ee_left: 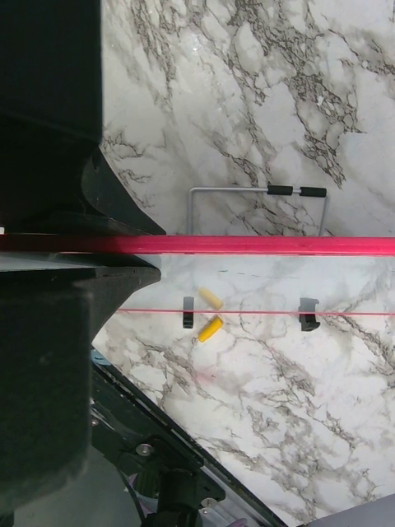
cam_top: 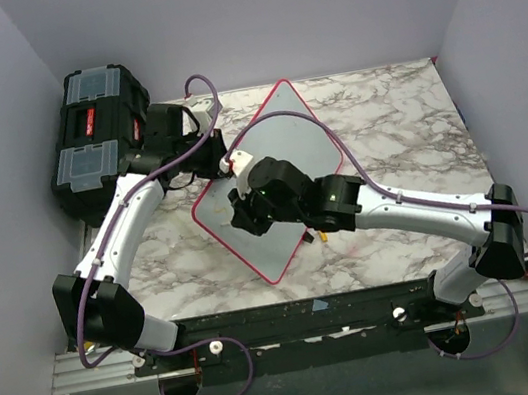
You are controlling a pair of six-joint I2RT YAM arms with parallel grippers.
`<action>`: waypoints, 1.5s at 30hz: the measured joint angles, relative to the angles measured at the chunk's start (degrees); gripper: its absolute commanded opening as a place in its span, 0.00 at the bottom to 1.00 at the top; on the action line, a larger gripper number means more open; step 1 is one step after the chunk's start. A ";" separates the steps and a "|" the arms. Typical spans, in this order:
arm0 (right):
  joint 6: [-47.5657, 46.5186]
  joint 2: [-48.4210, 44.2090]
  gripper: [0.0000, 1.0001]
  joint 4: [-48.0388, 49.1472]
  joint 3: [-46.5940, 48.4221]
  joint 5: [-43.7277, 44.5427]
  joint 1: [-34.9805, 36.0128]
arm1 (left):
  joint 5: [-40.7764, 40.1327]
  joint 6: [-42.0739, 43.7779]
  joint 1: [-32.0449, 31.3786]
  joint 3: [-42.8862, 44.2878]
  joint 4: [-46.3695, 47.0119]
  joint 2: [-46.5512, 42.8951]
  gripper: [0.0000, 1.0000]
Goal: Write a sentence on the whiteboard
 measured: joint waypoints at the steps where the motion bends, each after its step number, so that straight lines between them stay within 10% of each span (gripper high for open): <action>1: 0.17 0.00 0.01 0.13 0.35 -0.13 0.00 | 0.00 -0.07 -0.07 0.07 0.00 0.00 0.00; 21: 15.41 -10.47 0.01 -5.86 4.70 9.46 0.00 | -0.76 -0.17 -0.98 -1.49 0.85 -2.19 0.00; 45: 3.19 -13.51 0.01 -2.64 -1.70 11.54 0.00 | -3.10 -1.51 -1.40 -2.51 -0.39 -4.11 0.00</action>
